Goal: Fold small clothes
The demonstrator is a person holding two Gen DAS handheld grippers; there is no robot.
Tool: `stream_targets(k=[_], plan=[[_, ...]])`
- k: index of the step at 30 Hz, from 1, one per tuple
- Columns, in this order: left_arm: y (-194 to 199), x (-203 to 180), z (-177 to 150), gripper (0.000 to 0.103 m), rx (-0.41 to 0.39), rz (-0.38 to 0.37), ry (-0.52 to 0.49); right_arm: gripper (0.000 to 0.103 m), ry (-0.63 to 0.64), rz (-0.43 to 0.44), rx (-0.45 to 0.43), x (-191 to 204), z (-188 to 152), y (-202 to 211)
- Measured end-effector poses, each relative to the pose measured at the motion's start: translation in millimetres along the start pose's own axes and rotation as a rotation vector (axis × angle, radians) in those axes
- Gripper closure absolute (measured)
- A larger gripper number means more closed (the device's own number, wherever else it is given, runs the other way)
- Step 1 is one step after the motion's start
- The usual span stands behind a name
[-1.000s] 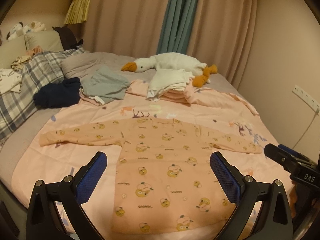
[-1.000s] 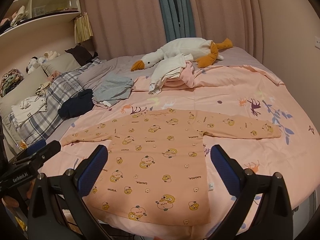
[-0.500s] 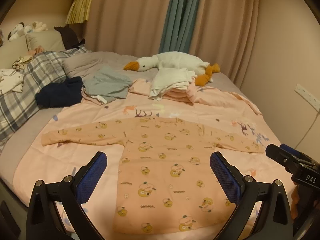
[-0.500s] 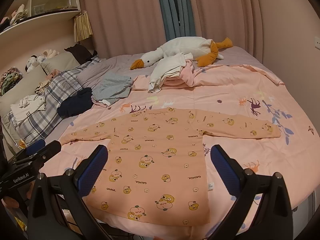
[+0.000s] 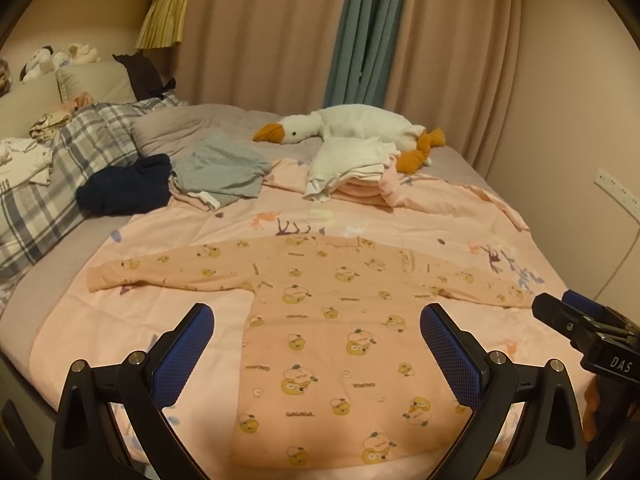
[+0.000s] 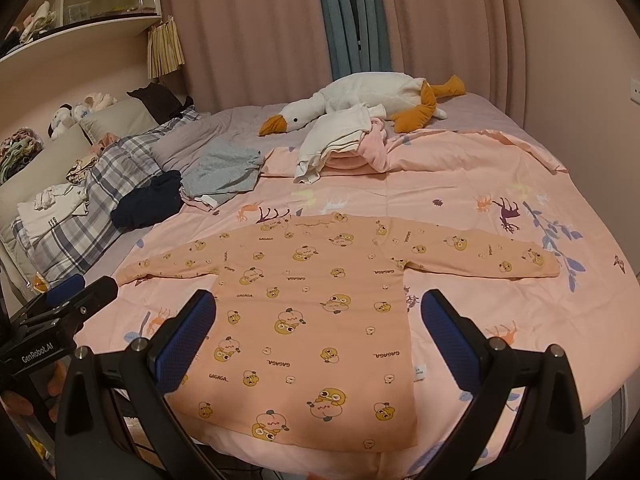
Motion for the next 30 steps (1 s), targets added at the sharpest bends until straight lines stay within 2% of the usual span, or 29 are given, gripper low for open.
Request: stream_targets(k=[30], plan=[[2.2, -2.4, -5.2, 0.001, 0.006, 0.01, -0.022, 0.0, 0.018, -0.03, 0.01, -1.2, -1.8, -3.8]])
Point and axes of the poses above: each gripper's, at about its wrist camera, not at the fingertips, and y roughly against the way its jaws point, x to its left, z to its top, the point moved 8 cm from there along -y, roughly the way its jaws point, and after that the axes turned 7 degrees about -x, right-handed, at the moved point
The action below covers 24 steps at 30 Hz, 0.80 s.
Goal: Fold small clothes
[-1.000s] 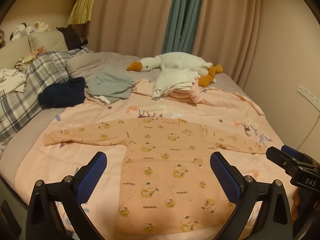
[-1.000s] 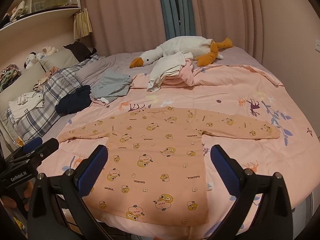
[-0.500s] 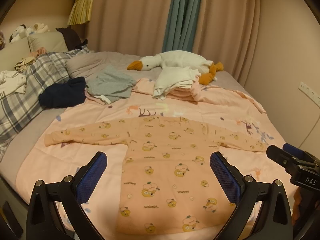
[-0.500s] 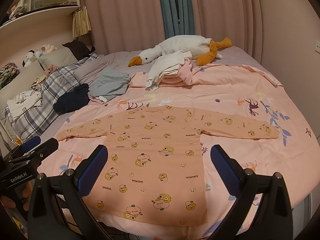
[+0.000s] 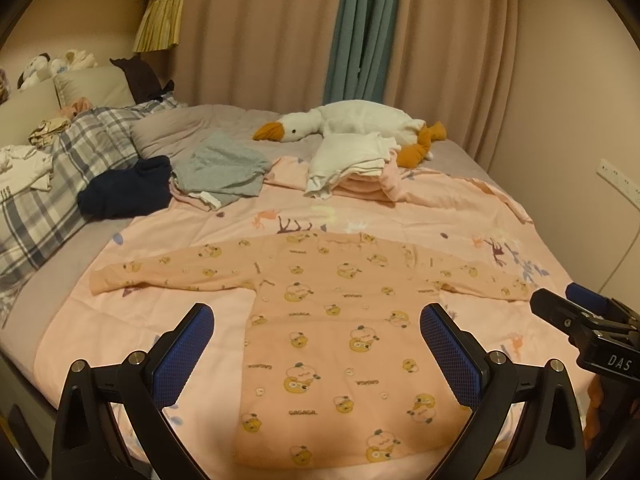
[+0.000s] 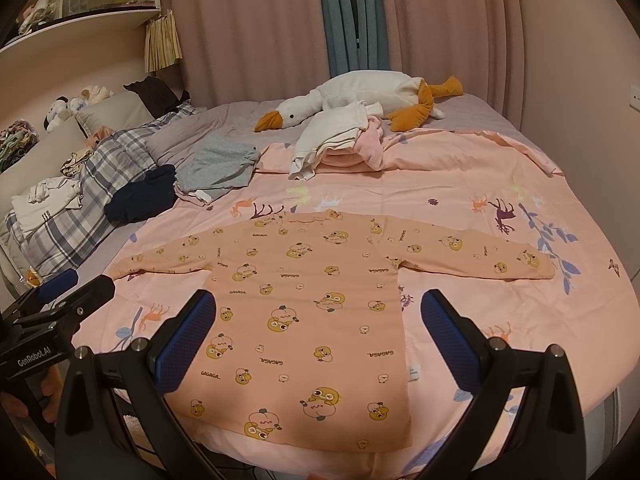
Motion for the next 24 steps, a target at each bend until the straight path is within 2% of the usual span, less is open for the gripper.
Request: stream_targets(k=[24], plan=[[-1.6, 0.5, 1.5, 0.001, 0.002, 0.013, -0.004, 0.0, 0.005, -0.012, 0.008, -2.5, 1.2, -3.4]])
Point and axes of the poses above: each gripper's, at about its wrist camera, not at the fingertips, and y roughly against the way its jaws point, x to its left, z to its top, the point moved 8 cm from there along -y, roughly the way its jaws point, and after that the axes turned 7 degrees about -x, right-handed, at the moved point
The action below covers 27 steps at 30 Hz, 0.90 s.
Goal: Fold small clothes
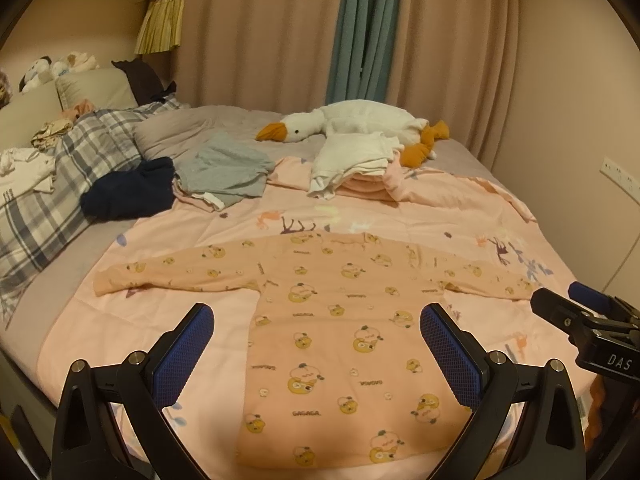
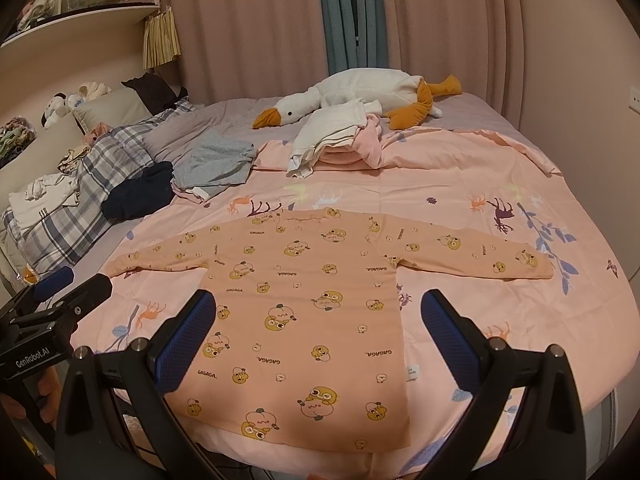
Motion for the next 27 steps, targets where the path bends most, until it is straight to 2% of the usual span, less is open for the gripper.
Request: stream_targets(k=[13, 18, 27], plan=[[-0.4, -0.3, 0.0, 0.001, 0.005, 0.0, -0.005, 0.0, 0.002, -0.013, 0.004, -2.4, -0.8, -2.2], [-0.3, 4.0, 1.8, 0.001, -0.004, 0.041, -0.009, 0.0, 0.009, -0.014, 0.008, -3.7, -0.4, -3.3], [-8.4, 8.3, 2.4, 0.001, 0.009, 0.055, 0.014, 0.0, 0.023, -0.029, 0.006, -3.5, -1.1, -4.7]])
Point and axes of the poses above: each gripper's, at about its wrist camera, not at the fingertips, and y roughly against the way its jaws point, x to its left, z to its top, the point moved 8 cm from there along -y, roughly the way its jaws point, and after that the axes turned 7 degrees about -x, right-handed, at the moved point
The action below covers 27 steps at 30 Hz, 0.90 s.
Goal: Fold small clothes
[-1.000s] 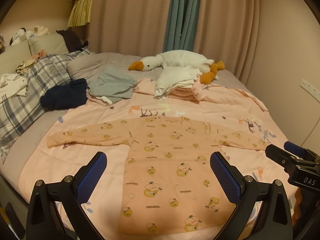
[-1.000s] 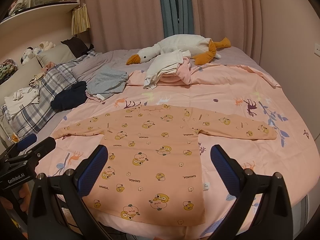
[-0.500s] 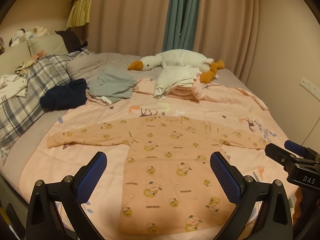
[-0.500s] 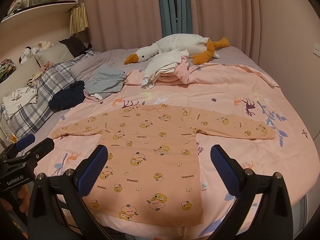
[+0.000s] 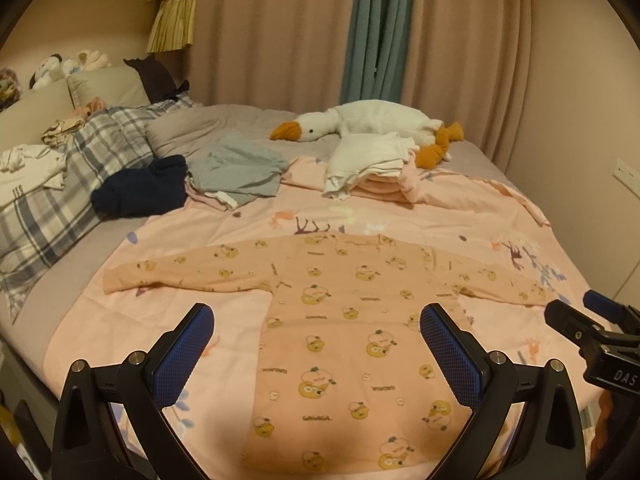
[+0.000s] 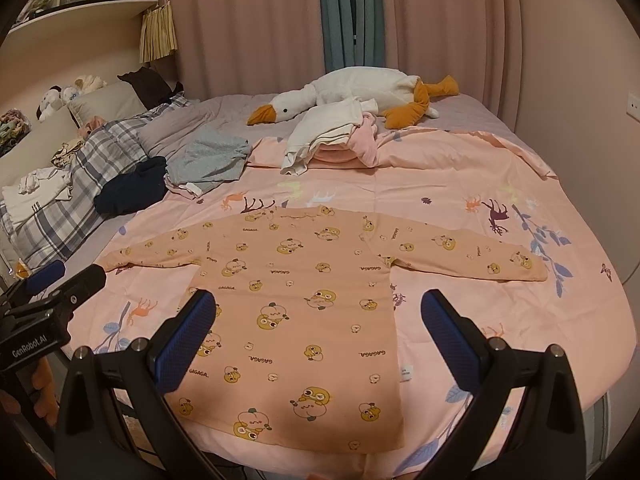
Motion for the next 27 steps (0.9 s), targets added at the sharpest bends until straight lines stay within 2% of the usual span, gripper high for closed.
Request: stream_targets(k=[9, 12, 14, 16, 18, 19, 21, 23, 24, 25, 27], plan=[[-22.8, 2.9, 1.1, 0.001, 0.025, 0.001, 0.035, 0.0, 0.019, -0.005, 0.004, 1.3, -1.6, 0.6], [-52.7, 8.6, 10.6, 0.001, 0.01, -0.042, 0.076, 0.0, 0.034, 0.003, 0.015, -5.2, 1.4, -8.2], [-84.0, 16.2, 17.8, 0.001, -0.035, -0.057, 0.105, 0.0, 0.022, -0.006, 0.026, -17.8, 3.7, -19.2], [-121.7, 24.3, 16.2, 0.001, -0.024, -0.066, 0.123, 0.0, 0.008, -0.08, 0.015, -43.8, 6.7, -36.3], [-173.0, 35.0, -0.2, 0.001, 0.066, -0.091, 0.164, 0.0, 0.031, -0.163, -0.022, -67.5, 12.8, -51.8], [-199.7, 39.3, -14.4, 0.001, 0.124, -0.126, 0.186, 0.0, 0.031, -0.21, -0.039, -81.6, 16.7, -60.7], [-235.4, 47.5, -41.4, 0.002, 0.224, -0.147, 0.212, 0.001, 0.028, -0.344, -0.064, -123.1, 21.6, -85.5], [-271.2, 59.7, -69.7, 0.002, 0.311, -0.115, 0.271, 0.002, 0.057, -0.418, -0.105, -148.5, 25.9, -100.2], [-280.7, 61.9, -76.6, 0.002, 0.34, -0.098, 0.281, 0.002, 0.059, -0.491, -0.116, -169.9, 21.8, -109.3], [-291.7, 63.4, -84.4, 0.003, 0.368, -0.095, 0.303, 0.002, 0.058, -0.528, -0.109, -180.3, 19.4, -112.7], [-297.4, 62.1, -85.4, 0.003, 0.326, -0.095, 0.308, 0.002, 0.078, -0.572, -0.079, -200.3, 7.2, -122.0]])
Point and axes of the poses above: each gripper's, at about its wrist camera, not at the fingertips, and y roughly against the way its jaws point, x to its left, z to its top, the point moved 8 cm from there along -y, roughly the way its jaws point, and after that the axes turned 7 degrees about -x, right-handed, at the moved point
